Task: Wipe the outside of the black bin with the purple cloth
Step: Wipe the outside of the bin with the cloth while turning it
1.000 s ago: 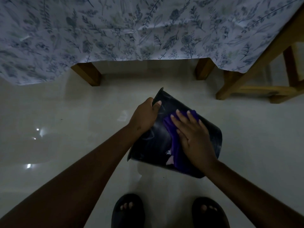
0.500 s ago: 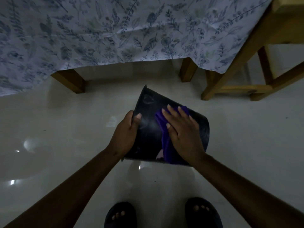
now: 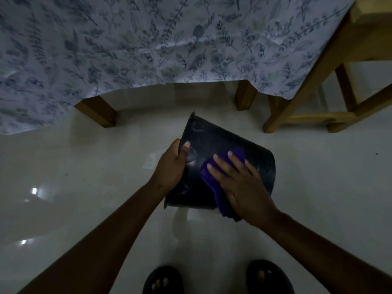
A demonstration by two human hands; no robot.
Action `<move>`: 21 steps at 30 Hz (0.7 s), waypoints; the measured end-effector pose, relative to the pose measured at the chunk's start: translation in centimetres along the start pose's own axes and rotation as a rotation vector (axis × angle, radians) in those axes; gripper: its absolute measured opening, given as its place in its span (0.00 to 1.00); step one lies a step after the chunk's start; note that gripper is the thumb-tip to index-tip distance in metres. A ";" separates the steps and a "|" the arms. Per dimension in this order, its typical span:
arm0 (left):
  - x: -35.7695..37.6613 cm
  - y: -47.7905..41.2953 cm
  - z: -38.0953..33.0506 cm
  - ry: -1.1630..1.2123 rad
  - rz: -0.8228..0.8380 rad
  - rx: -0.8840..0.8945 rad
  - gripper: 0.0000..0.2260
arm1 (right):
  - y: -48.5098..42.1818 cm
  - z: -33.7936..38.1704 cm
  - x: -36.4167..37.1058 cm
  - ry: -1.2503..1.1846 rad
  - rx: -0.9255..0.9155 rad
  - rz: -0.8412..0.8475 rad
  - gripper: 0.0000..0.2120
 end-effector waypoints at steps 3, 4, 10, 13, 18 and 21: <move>0.0 0.2 -0.3 -0.038 -0.006 0.004 0.15 | -2.9 -0.7 -1.2 -0.220 0.161 -0.026 0.25; 0.0 0.2 -0.4 -0.071 -0.017 0.010 0.14 | -3.4 -0.8 -1.5 -0.273 0.204 -0.035 0.25; 0.7 -0.9 -1.3 -0.240 0.016 -0.029 0.15 | 2.2 3.4 0.3 -0.159 0.128 -0.091 0.31; 1.3 -1.1 -1.4 -0.218 0.033 -0.041 0.16 | 2.2 3.2 0.5 -0.141 0.090 -0.106 0.33; 0.7 0.6 -0.5 -0.202 0.016 -0.001 0.17 | -2.9 -0.6 -1.3 -0.344 0.273 -0.086 0.24; 0.7 0.5 -0.3 -0.209 -0.016 -0.011 0.18 | -3.4 -1.0 -1.1 -0.383 0.335 -0.054 0.25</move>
Point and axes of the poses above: each hand's wrist, its own y-axis away from the middle knuckle, its own x-axis out of the palm, z = x × y, the point moved 3 cm from there along -y, towards the middle knuckle, and after that the axes turned 4 degrees about x, right-handed, at the moved point
